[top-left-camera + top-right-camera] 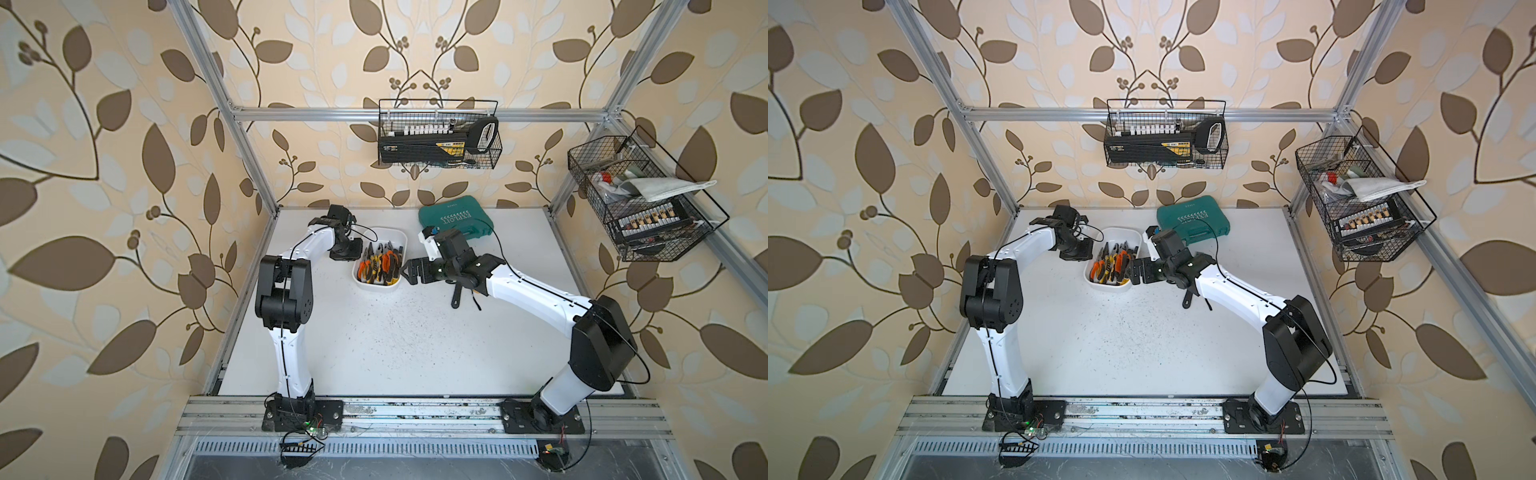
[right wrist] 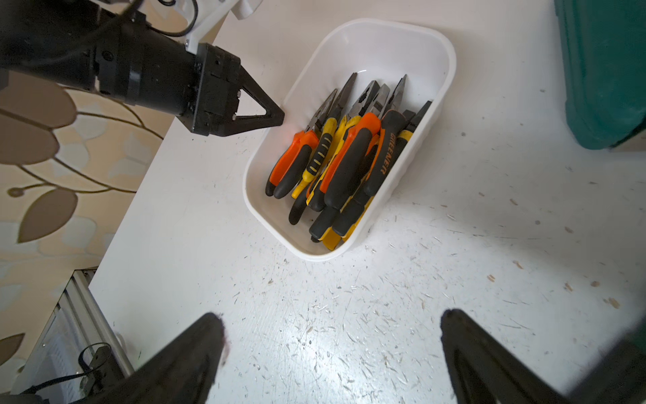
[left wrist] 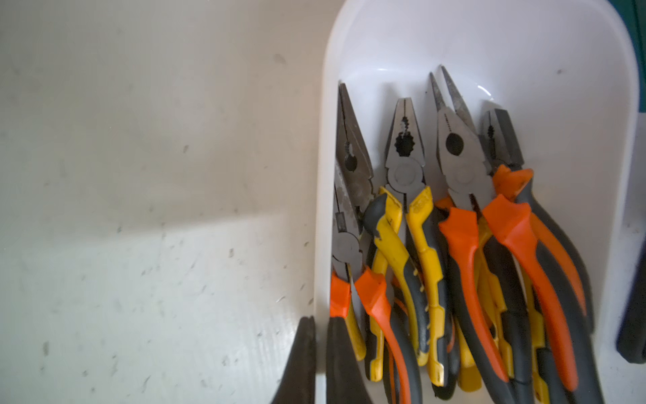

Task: Take the pliers out of the storage box
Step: Move the storage box to the center of the board.

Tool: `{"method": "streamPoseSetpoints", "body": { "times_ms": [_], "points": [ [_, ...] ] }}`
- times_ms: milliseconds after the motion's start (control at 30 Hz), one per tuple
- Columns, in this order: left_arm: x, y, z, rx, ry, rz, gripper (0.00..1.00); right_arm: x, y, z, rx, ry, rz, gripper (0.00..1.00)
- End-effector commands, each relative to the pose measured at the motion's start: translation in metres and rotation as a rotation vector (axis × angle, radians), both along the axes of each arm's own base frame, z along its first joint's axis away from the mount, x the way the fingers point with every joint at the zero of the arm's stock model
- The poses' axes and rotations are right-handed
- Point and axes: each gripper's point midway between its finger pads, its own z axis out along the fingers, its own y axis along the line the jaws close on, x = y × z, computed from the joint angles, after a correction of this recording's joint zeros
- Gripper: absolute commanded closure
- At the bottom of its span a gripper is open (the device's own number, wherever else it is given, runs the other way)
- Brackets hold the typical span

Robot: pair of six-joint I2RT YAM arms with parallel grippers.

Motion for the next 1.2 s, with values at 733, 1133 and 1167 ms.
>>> {"method": "streamPoseSetpoints", "body": {
  "times_ms": [733, 1133, 1167],
  "points": [
    [0.010, 0.115, 0.049, 0.072, -0.084, 0.215, 0.34, 0.005, 0.044, 0.006, 0.018, -0.004, 0.106, 0.00],
    [-0.010, 0.066, 0.094, -0.147, -0.006, 0.277, 0.11, 0.008, 0.049, 0.008, 0.049, 0.015, 0.080, 0.00],
    [-0.010, 0.059, 0.094, -0.174, 0.010, 0.278, 0.12, 0.008, 0.050, 0.008, 0.051, 0.019, 0.077, 0.00]
  ]
}}
